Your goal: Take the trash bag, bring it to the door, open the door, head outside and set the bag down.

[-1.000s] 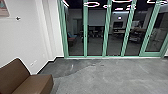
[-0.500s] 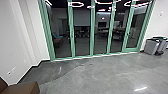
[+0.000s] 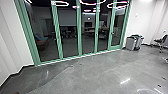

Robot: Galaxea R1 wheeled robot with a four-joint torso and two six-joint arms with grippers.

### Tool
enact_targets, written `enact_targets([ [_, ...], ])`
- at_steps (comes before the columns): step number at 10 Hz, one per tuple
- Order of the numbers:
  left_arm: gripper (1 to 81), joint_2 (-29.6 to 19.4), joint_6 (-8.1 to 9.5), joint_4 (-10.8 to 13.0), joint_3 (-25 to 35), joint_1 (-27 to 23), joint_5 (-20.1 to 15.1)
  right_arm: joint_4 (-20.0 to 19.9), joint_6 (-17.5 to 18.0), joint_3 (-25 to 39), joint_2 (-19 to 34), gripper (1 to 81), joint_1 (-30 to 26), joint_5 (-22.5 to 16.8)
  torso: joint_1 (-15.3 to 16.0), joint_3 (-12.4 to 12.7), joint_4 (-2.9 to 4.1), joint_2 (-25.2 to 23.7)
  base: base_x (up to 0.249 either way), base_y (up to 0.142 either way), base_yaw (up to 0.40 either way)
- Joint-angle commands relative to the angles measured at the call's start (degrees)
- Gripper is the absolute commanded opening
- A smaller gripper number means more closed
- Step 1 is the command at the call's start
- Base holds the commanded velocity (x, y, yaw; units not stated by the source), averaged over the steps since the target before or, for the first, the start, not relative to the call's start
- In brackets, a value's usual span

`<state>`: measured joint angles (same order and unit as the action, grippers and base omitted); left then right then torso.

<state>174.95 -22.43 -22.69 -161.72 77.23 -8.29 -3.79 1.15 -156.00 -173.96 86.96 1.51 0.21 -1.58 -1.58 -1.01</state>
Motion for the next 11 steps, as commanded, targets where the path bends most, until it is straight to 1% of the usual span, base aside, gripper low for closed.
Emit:
enact_targets([
  [1,1.0,-0.03,-0.25,0.27,-0.26,-4.05,-3.49,0.28,0.00,0.10,-0.19,81.1,-3.14,-3.18,0.00,-0.02,0.00,0.00,0.000,0.000,-0.384],
  [8,1.0,-0.03,-0.25,0.19,-0.26,-4.06,-3.49,0.28,0.00,0.10,-0.27,81.1,-3.14,-3.18,0.00,-0.02,0.00,0.00,0.000,0.000,-0.382],
  [11,1.0,-0.03,-0.16,0.19,-0.62,-4.05,-3.49,0.28,0.00,0.10,-0.27,81.1,-3.05,-3.09,0.00,-0.02,0.00,0.00,0.000,0.000,-0.323],
])
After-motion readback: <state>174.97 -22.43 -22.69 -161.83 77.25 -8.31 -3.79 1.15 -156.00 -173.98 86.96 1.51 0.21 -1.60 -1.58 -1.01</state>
